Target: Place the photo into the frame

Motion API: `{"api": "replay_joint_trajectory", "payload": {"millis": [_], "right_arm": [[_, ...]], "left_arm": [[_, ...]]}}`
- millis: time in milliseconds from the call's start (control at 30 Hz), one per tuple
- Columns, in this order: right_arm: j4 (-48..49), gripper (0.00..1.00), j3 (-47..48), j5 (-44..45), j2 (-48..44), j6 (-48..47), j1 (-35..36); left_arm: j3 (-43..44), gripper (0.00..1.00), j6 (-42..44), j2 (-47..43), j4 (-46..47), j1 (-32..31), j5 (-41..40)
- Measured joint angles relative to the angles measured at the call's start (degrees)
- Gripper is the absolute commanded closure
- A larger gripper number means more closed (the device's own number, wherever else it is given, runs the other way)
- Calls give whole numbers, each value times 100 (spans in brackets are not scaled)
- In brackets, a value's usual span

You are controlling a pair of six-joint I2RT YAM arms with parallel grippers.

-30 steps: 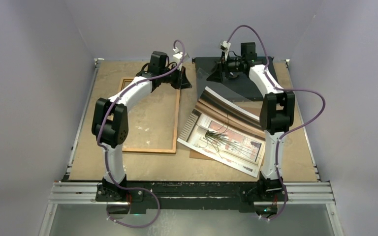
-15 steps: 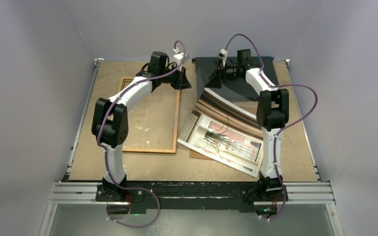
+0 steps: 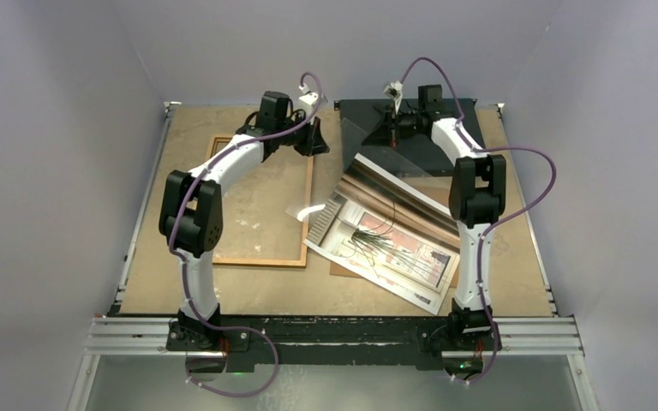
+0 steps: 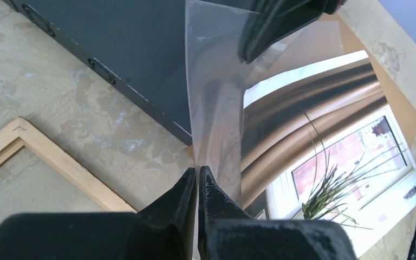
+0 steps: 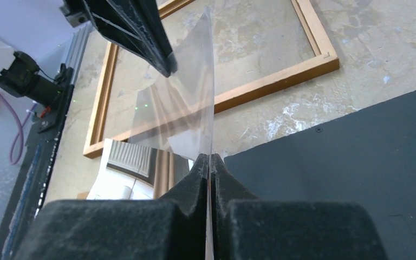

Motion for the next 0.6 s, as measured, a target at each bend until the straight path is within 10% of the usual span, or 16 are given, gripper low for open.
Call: {"api": "replay_joint_trajectory", "payload": {"millis": [300, 600], "right_arm": [[728, 100, -503, 116, -560, 699, 2], [1108, 100, -503, 984, -1421, 999, 7]], "left_arm": [[-31, 47, -48, -22, 138, 24, -492], [-199, 44, 114, -369, -382, 337, -964]]}}
